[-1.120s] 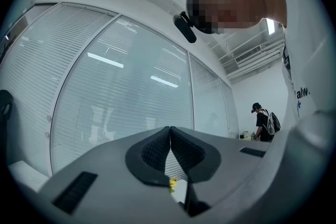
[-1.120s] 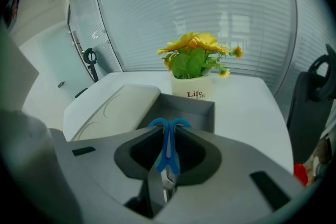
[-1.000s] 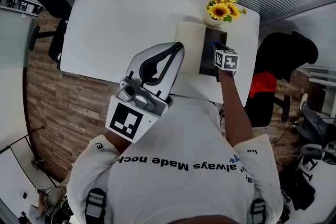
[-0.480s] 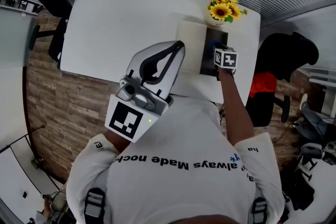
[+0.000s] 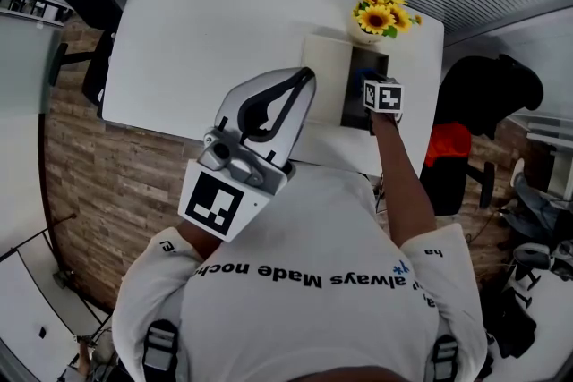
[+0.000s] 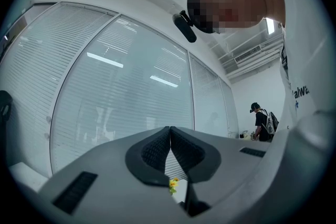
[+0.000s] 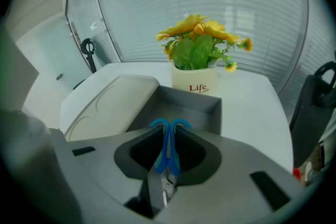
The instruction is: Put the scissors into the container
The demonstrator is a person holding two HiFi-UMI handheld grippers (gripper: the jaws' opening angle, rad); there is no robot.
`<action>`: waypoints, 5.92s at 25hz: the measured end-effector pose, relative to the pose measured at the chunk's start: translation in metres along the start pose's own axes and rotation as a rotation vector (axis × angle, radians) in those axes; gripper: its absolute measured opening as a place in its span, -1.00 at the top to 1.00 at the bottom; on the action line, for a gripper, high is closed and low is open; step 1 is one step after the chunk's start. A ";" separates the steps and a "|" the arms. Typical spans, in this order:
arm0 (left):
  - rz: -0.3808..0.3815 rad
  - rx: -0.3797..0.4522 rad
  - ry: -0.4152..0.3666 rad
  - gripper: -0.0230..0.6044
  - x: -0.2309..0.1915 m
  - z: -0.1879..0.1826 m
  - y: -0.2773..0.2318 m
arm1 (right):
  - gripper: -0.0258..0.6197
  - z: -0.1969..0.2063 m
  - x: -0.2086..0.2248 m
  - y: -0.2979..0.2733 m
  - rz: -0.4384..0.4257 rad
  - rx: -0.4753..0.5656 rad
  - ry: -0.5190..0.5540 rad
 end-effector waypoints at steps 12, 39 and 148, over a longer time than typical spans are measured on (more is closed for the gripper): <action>-0.007 -0.001 0.004 0.86 0.002 0.001 0.003 | 0.67 -0.002 -0.005 -0.004 -0.013 -0.020 0.024; -0.031 0.001 -0.002 0.86 0.006 0.002 0.013 | 0.67 0.003 -0.015 -0.020 -0.047 -0.037 -0.010; 0.011 -0.023 0.021 0.87 0.096 0.031 -0.030 | 0.80 -0.084 -0.027 0.294 -0.069 0.671 0.301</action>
Point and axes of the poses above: the fingertips, and each gripper's own axes: y backward along the fingers, x to its right, z out of its underside, the point moved 2 cm from there along y, backward along the fingers, and after that the axes turned 9 degrees about y, right-handed, at the moved point
